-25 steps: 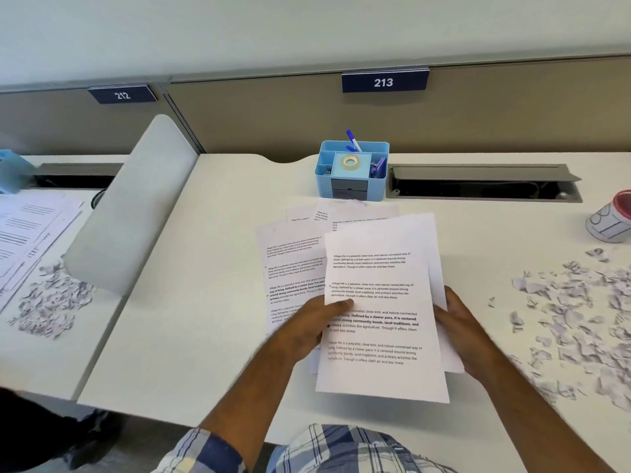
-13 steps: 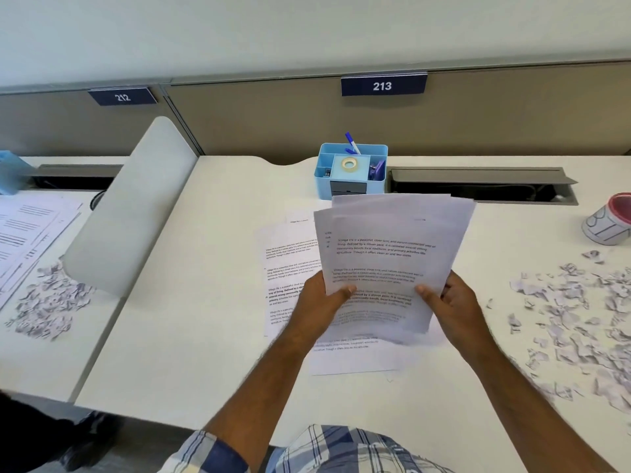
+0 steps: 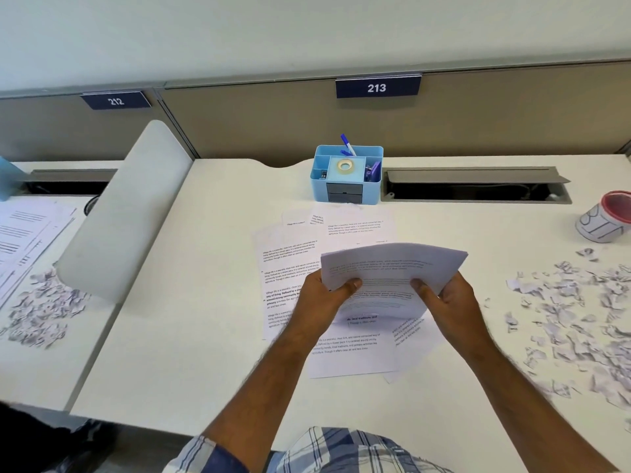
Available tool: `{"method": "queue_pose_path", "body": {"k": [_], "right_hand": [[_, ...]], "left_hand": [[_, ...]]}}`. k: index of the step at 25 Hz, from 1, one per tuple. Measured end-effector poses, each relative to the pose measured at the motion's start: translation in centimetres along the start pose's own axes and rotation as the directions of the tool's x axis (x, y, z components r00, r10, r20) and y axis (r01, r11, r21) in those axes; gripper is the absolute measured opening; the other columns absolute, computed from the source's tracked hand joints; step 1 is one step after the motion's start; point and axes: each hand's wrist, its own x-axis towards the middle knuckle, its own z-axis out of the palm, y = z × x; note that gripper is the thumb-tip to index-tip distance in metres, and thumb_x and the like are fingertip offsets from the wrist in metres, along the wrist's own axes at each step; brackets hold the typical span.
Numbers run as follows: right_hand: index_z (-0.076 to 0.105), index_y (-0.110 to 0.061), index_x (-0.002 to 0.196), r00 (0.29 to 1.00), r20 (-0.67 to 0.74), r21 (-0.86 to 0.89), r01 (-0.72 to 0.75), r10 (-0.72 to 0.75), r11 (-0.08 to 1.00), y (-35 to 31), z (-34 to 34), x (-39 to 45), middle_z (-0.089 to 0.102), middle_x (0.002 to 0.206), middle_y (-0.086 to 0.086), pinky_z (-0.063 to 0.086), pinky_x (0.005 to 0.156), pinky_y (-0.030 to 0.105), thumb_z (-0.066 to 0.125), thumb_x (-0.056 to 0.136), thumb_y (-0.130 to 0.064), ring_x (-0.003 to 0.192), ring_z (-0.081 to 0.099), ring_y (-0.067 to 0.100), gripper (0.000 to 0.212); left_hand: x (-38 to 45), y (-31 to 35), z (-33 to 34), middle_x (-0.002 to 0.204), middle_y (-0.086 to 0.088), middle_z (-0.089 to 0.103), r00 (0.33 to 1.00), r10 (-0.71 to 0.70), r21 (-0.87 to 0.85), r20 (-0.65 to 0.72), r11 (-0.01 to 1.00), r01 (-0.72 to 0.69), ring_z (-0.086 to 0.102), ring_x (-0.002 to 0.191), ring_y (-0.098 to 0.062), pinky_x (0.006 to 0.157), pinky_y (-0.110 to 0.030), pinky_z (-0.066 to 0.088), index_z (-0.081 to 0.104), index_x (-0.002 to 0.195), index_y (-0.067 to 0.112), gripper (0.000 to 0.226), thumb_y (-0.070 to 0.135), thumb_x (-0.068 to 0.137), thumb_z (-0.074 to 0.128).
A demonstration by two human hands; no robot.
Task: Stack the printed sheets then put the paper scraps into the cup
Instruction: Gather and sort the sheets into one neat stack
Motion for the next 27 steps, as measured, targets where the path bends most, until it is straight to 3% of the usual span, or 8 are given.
{"method": "queue_pose_path", "body": {"k": [5, 9, 13, 18, 22, 27], "right_hand": [[0.054, -0.020, 0.129, 1.000, -0.024, 0.062, -0.001, 0.003, 0.998, 0.0, -0.5, 0.1, 0.069, 0.119, -0.009, 0.058, 0.083, 0.018, 0.076, 0.089, -0.021, 0.106, 0.067, 0.001, 0.046], [0.053, -0.020, 0.133, 1.000, -0.007, 0.002, 0.010, -0.010, 1.000, 0.6, 0.0, 0.2, 0.067, 0.118, -0.009, 0.057, 0.079, 0.014, 0.073, 0.093, -0.021, 0.106, 0.066, 0.001, 0.045], [0.054, -0.017, 0.132, 1.000, -0.024, -0.006, 0.006, -0.007, 1.000, 1.0, 0.2, 0.1, 0.067, 0.116, -0.008, 0.056, 0.077, 0.012, 0.071, 0.094, -0.018, 0.105, 0.066, 0.001, 0.042], [0.058, -0.020, 0.124, 1.000, -0.019, -0.051, -0.012, 0.011, 0.999, 2.2, 0.4, -0.2, 0.070, 0.114, -0.008, 0.058, 0.081, 0.017, 0.072, 0.094, -0.016, 0.102, 0.068, 0.001, 0.034], [0.060, -0.019, 0.121, 0.999, -0.039, -0.043, 0.001, -0.003, 0.999, 2.1, 0.1, -0.3, 0.071, 0.111, -0.011, 0.056, 0.074, 0.012, 0.075, 0.091, -0.016, 0.098, 0.069, 0.001, 0.033], [0.065, -0.018, 0.122, 0.999, 0.045, -0.073, -0.020, 0.023, 0.997, 2.9, -0.3, -0.1, 0.074, 0.112, -0.011, 0.056, 0.076, 0.014, 0.075, 0.092, -0.021, 0.094, 0.071, -0.002, 0.032]], "left_hand": [[0.1, 0.6, 0.0, 0.115, 0.013, 0.073, 0.999, 0.040, -0.015, -0.024, 0.999, -0.041, 0.068, 0.111, -0.009, 0.086, -0.022, 0.060, 0.059, 0.120, 0.039, 0.050, 0.019, 0.084, 0.088], [0.2, 0.3, 0.7, 0.116, 0.016, 0.069, 0.999, 0.041, 0.010, -0.022, 0.999, -0.040, 0.065, 0.110, -0.007, 0.077, -0.013, 0.058, 0.054, 0.126, 0.040, 0.048, 0.017, 0.093, 0.079], [0.7, -0.3, 1.2, 0.115, 0.014, 0.072, 0.997, 0.040, -0.020, -0.067, 0.999, -0.042, 0.068, 0.108, -0.005, 0.080, -0.020, 0.059, 0.058, 0.129, 0.036, 0.048, 0.020, 0.091, 0.082], [1.0, -1.9, 1.2, 0.111, 0.013, 0.077, 0.997, -0.017, 0.044, -0.075, 0.999, 0.020, 0.072, 0.104, -0.010, 0.087, -0.028, 0.062, 0.068, 0.118, 0.033, 0.034, 0.016, 0.092, 0.079], [1.0, -1.8, 1.3, 0.104, 0.015, 0.079, 0.997, -0.014, 0.016, -0.080, 1.000, 0.016, 0.076, 0.093, -0.010, 0.076, -0.021, 0.061, 0.071, 0.113, 0.034, 0.025, 0.020, 0.094, 0.078], [2.0, -1.3, 0.8, 0.106, 0.007, 0.081, 0.996, -0.069, -0.083, -0.062, 0.995, 0.064, 0.078, 0.095, -0.015, 0.080, -0.032, 0.064, 0.072, 0.115, 0.025, 0.027, 0.015, 0.091, 0.081]]}}
